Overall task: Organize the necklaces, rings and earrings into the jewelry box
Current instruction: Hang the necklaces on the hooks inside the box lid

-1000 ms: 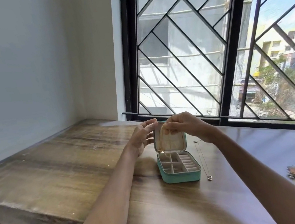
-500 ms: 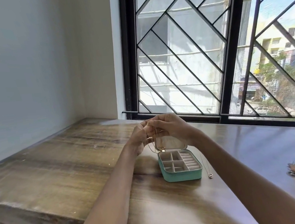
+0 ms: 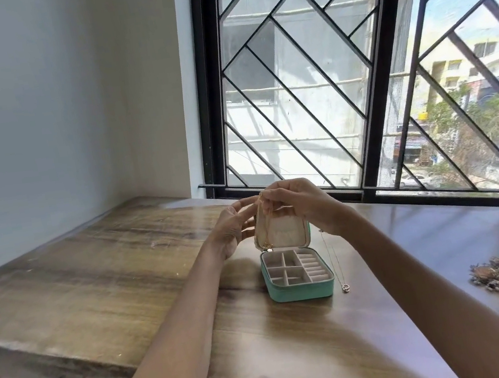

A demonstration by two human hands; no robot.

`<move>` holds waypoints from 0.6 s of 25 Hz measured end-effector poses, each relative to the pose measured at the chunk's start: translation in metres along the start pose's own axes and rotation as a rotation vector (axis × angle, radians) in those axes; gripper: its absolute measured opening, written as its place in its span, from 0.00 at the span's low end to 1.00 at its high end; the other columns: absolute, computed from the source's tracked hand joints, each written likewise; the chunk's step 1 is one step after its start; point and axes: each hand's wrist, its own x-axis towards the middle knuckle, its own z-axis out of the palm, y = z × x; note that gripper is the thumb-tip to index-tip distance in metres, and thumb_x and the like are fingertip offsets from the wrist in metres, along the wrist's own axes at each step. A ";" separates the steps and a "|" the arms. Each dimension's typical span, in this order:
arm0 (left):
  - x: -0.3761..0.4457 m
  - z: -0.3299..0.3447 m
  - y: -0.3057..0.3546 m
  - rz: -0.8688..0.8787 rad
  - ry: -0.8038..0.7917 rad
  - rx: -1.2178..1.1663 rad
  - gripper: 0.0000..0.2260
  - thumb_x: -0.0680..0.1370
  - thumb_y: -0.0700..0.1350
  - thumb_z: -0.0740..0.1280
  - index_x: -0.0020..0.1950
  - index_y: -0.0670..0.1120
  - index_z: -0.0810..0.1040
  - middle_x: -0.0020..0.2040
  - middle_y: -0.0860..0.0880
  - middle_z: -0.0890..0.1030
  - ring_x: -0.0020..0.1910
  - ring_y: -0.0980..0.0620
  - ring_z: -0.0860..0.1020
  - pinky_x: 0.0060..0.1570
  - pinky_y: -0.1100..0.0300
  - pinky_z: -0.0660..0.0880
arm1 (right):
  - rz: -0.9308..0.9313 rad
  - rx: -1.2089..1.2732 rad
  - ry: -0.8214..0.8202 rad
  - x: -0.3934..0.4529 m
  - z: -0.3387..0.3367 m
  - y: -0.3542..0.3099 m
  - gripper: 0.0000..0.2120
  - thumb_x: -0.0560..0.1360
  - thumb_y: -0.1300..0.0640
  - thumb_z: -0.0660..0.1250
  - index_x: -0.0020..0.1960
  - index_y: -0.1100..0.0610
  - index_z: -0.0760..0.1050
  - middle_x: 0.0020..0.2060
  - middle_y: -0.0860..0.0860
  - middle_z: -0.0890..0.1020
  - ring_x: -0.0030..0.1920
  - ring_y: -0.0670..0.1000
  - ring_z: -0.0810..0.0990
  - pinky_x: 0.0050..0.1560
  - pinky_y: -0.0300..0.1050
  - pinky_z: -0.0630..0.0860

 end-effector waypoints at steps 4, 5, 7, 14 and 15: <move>0.001 -0.001 -0.001 0.008 -0.016 -0.017 0.12 0.76 0.45 0.67 0.58 0.44 0.77 0.45 0.49 0.81 0.40 0.54 0.79 0.40 0.61 0.76 | 0.084 -0.203 0.034 -0.013 -0.019 0.000 0.08 0.77 0.57 0.64 0.43 0.56 0.80 0.39 0.51 0.81 0.43 0.47 0.78 0.46 0.39 0.75; 0.001 -0.001 -0.002 0.011 -0.011 -0.022 0.10 0.76 0.45 0.67 0.56 0.44 0.77 0.45 0.49 0.81 0.39 0.54 0.79 0.40 0.62 0.76 | 0.109 -0.263 0.032 -0.015 -0.021 0.001 0.07 0.77 0.56 0.65 0.43 0.54 0.80 0.39 0.51 0.81 0.43 0.47 0.77 0.45 0.40 0.74; 0.001 0.000 -0.003 0.013 -0.004 -0.032 0.09 0.76 0.44 0.67 0.55 0.44 0.78 0.45 0.49 0.81 0.38 0.54 0.80 0.39 0.62 0.77 | 0.150 -0.359 0.031 -0.016 -0.020 0.004 0.06 0.76 0.55 0.66 0.42 0.53 0.80 0.36 0.49 0.79 0.38 0.45 0.75 0.39 0.36 0.71; 0.002 0.001 -0.004 0.028 -0.002 -0.042 0.06 0.75 0.43 0.68 0.51 0.45 0.79 0.45 0.48 0.81 0.39 0.53 0.78 0.43 0.59 0.75 | 0.123 -0.656 0.284 0.007 -0.016 0.034 0.06 0.73 0.53 0.70 0.42 0.55 0.83 0.31 0.46 0.78 0.33 0.42 0.73 0.36 0.38 0.69; 0.002 0.001 -0.004 0.026 0.000 -0.040 0.06 0.75 0.44 0.68 0.51 0.45 0.79 0.45 0.48 0.81 0.40 0.53 0.78 0.43 0.59 0.75 | 0.110 -0.705 0.332 0.010 -0.017 0.036 0.07 0.73 0.53 0.70 0.42 0.55 0.83 0.31 0.45 0.78 0.32 0.42 0.73 0.36 0.38 0.69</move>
